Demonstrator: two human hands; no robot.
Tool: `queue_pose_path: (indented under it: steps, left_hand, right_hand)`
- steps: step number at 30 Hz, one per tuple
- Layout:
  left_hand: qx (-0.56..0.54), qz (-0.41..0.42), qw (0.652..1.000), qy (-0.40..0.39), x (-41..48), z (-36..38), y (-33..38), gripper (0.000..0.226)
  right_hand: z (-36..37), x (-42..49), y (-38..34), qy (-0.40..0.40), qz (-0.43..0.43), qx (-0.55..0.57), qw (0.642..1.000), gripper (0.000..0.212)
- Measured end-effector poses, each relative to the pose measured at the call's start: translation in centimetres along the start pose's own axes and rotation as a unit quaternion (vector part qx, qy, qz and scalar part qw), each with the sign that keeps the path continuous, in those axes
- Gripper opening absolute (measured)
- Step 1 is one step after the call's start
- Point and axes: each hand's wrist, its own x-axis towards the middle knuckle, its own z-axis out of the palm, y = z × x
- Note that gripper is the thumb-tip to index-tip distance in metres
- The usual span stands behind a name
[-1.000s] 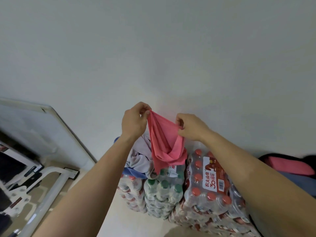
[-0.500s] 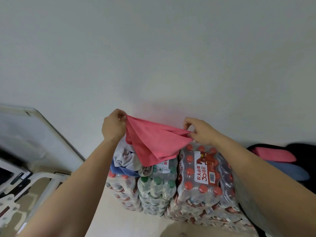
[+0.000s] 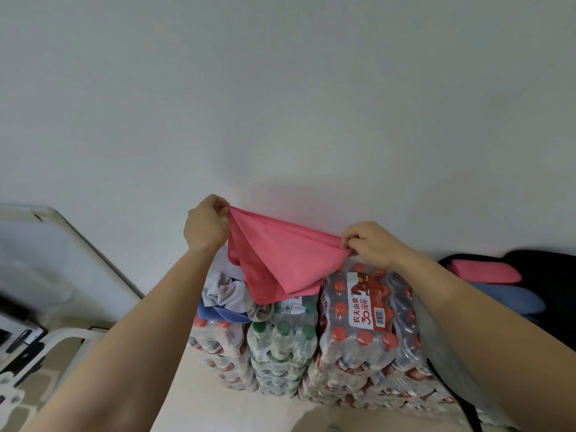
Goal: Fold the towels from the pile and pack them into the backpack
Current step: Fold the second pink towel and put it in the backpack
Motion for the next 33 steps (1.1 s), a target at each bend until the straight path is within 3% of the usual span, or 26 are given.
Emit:
queue_pose_path:
  steps: [6,11,14,16,20,24,33]
  left_hand:
    - [-0.013,0.016,1.000,0.003,0.5,-0.8,0.3,0.012]
    - [-0.067,0.047,0.997,0.003,0.7,-2.0,2.4,0.011]
    - [-0.133,0.071,0.989,-0.006,0.8,-3.1,4.0,0.010]
    - [-0.182,0.080,0.980,-0.020,0.6,-3.7,5.3,0.010]
    - [-0.248,0.076,0.962,-0.082,0.3,-3.7,7.2,0.010]
    - [-0.197,0.099,0.967,-0.129,-1.1,-2.7,7.6,0.011]
    - [-0.206,0.108,0.966,-0.114,-3.4,-1.2,7.1,0.009]
  right_hand:
    - [-2.2,-1.3,-0.4,0.146,-0.033,0.018,0.989,0.003]
    - [-4.5,-1.7,-1.3,0.268,-0.016,0.052,0.962,0.012]
    - [-6.2,-2.0,-1.9,0.296,-0.008,0.024,0.955,0.026]
    - [-7.4,-2.1,-2.2,0.325,-0.013,-0.027,0.945,0.020]
    - [-7.9,-2.2,-3.6,0.431,0.007,0.015,0.902,0.011]
    - [-6.5,-3.2,-3.3,0.384,0.085,0.012,0.919,0.014]
    - [-4.9,-6.4,-2.1,0.392,0.095,0.081,0.911,0.012]
